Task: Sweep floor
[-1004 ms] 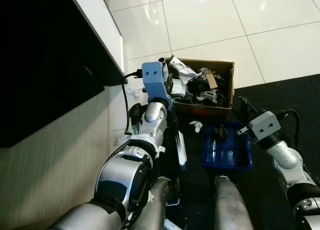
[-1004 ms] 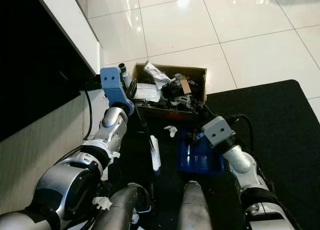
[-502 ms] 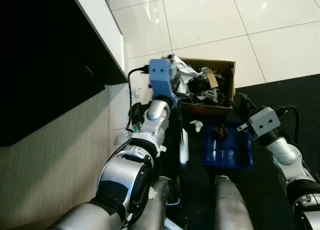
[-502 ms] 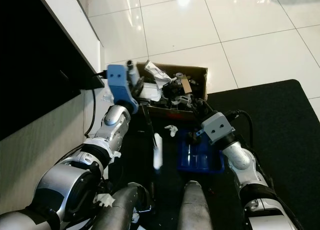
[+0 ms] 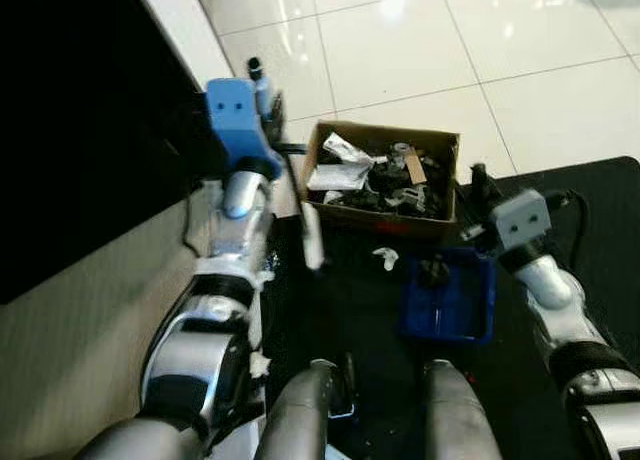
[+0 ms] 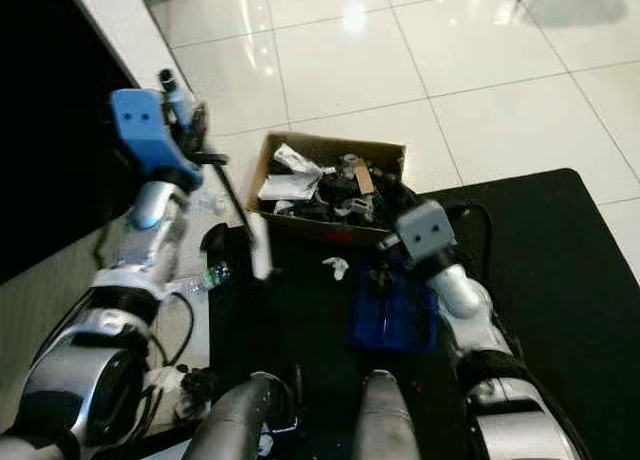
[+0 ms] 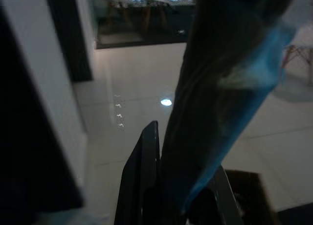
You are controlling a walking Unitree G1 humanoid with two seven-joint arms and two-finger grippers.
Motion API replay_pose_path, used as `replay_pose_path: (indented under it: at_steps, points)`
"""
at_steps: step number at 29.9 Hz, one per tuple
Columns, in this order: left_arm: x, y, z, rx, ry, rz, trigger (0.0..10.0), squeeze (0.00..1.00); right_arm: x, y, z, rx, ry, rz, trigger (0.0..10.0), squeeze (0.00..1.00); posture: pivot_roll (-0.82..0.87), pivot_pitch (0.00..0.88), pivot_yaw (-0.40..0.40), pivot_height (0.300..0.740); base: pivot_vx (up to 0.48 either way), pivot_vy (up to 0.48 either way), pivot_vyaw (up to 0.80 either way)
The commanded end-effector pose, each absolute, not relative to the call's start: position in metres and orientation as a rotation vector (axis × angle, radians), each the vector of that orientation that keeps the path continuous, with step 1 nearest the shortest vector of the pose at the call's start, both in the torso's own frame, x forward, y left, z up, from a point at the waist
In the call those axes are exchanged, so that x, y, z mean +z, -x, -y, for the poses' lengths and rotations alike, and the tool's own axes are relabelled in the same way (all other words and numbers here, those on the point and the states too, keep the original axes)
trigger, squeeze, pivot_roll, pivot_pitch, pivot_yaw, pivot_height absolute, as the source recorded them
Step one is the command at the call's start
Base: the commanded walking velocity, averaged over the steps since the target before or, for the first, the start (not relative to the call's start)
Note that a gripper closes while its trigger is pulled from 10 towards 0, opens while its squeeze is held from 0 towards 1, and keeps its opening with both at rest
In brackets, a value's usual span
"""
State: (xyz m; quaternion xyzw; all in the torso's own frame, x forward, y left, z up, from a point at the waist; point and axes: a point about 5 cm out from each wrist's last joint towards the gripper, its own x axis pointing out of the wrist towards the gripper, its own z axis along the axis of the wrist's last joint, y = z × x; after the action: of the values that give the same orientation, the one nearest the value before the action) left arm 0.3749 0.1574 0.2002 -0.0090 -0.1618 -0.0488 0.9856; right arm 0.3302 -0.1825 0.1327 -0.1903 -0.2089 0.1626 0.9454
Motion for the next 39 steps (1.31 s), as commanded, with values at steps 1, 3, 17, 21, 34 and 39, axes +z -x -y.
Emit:
replay_pose_path:
  at_steps: [1,3,17,21,34,39]
  points:
    - [0.207,-0.372,-0.166,-0.074,-0.018,0.345,10.0,0.0,0.141,-0.332,0.178,0.328,0.363,0.467,10.0,0.0,-0.07,0.102,0.079,0.74,0.0,0.0,0.0]
    - [0.203,-0.365,-0.177,-0.057,-0.059,0.304,10.0,0.0,0.141,-0.334,0.173,0.34,0.342,0.457,10.0,0.0,-0.06,0.096,0.073,0.74,0.0,0.0,0.0]
    - [0.184,-0.33,-0.223,0.119,-0.28,0.196,10.0,0.0,0.174,-0.34,0.167,0.3,0.266,0.589,10.0,0.0,-0.03,0.074,0.053,0.74,0.0,0.0,0.0]
    - [0.179,-0.328,-0.231,0.189,-0.313,0.137,10.0,0.0,0.19,-0.34,0.169,0.287,0.256,0.654,10.0,0.0,-0.04,0.07,0.059,0.74,0.0,0.0,0.0]
    - [0.162,-0.323,-0.239,0.284,-0.299,0.044,10.0,0.0,0.265,-0.327,0.166,0.341,0.29,0.902,10.0,0.0,-0.05,0.064,0.064,0.74,0.0,0.0,0.0]
    - [0.162,-0.323,-0.24,0.297,-0.305,0.03,10.0,0.0,0.291,-0.325,0.172,0.342,0.334,0.968,10.0,0.0,-0.05,0.064,0.067,0.74,0.0,0.0,0.0]
